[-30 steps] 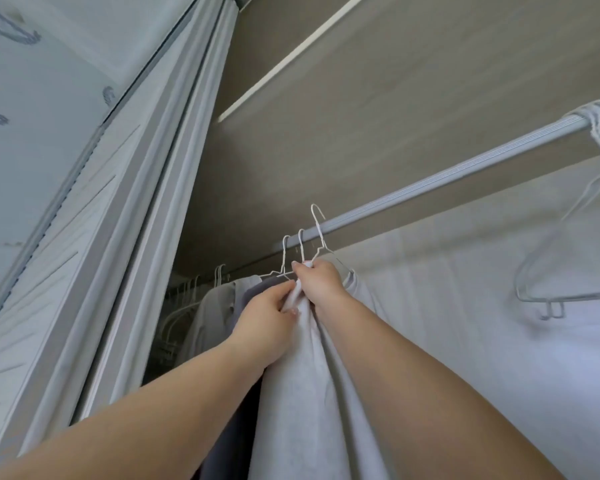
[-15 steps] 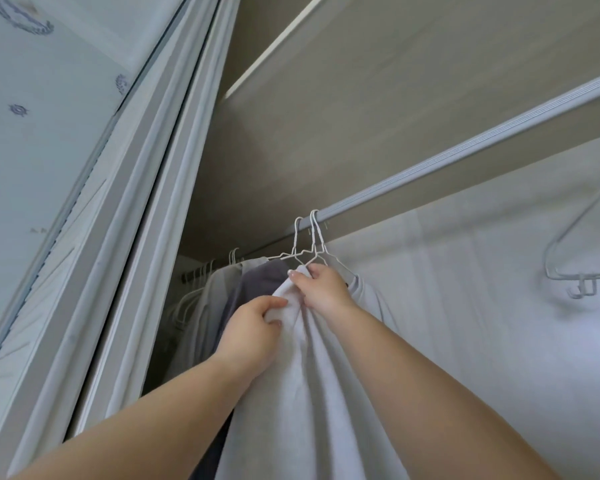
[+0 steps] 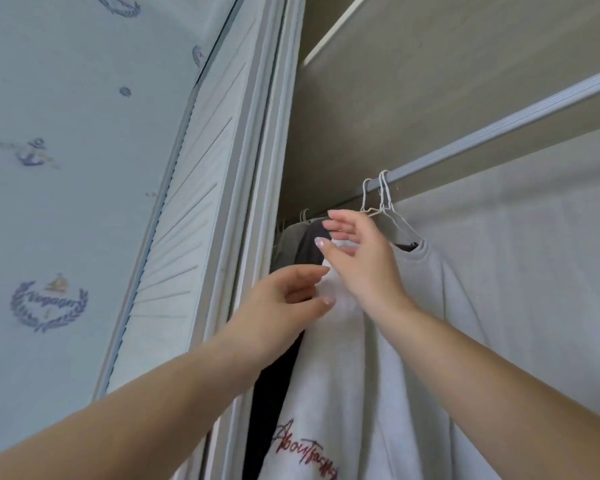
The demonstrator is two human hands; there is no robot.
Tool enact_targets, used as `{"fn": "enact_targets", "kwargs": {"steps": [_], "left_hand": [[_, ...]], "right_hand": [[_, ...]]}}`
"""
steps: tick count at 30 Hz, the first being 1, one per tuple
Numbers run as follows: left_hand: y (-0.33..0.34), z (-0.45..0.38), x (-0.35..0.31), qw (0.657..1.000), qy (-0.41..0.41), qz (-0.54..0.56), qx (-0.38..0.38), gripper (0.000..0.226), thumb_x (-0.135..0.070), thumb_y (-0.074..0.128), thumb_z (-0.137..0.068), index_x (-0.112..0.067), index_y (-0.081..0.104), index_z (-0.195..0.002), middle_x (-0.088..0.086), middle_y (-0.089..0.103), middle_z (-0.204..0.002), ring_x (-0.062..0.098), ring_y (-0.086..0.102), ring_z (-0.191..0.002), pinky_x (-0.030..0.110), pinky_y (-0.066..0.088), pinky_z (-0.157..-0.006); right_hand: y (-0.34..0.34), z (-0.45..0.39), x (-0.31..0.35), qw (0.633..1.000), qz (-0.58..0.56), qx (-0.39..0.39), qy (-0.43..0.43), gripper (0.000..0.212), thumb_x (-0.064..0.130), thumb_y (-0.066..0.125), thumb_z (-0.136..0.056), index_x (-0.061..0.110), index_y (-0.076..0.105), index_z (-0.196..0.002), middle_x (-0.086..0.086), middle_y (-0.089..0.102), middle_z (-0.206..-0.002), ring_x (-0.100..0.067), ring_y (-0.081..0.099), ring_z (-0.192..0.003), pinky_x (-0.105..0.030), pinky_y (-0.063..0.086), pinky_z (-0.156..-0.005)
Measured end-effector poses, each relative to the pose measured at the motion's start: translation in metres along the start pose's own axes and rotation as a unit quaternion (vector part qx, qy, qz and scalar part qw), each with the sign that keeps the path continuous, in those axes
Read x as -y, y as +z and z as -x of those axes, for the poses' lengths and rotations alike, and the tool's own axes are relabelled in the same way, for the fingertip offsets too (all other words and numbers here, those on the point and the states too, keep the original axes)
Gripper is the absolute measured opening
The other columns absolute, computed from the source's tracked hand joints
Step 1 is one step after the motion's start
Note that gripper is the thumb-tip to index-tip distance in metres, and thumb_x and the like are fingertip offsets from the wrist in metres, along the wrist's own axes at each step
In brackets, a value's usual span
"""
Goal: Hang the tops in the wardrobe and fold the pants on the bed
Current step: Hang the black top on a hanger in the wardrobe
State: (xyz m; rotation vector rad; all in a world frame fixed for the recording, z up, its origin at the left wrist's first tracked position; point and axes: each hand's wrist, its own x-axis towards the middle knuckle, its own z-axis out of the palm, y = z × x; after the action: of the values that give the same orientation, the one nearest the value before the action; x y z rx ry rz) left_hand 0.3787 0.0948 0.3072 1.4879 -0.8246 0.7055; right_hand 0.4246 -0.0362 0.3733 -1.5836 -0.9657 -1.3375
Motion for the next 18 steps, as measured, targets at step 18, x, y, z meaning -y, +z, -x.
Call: {"fn": "enact_targets", "kwargs": {"steps": [18], "left_hand": [[-0.226,0.410,-0.183,0.952,-0.215,-0.064,-0.208,0.020,-0.016,0.081,-0.069,-0.022,0.072,-0.086,-0.002,0.073,-0.096,0.010,0.067,-0.092,0.030,0.053,-0.090]], "right_hand": [[0.162,0.263,0.334,0.867,-0.354,0.344,0.069,0.023,0.030,0.069,-0.076,0.041,0.064,-0.096,0.018,0.067,-0.105,-0.002,0.061,-0.104,-0.027,0.043,-0.093]]}}
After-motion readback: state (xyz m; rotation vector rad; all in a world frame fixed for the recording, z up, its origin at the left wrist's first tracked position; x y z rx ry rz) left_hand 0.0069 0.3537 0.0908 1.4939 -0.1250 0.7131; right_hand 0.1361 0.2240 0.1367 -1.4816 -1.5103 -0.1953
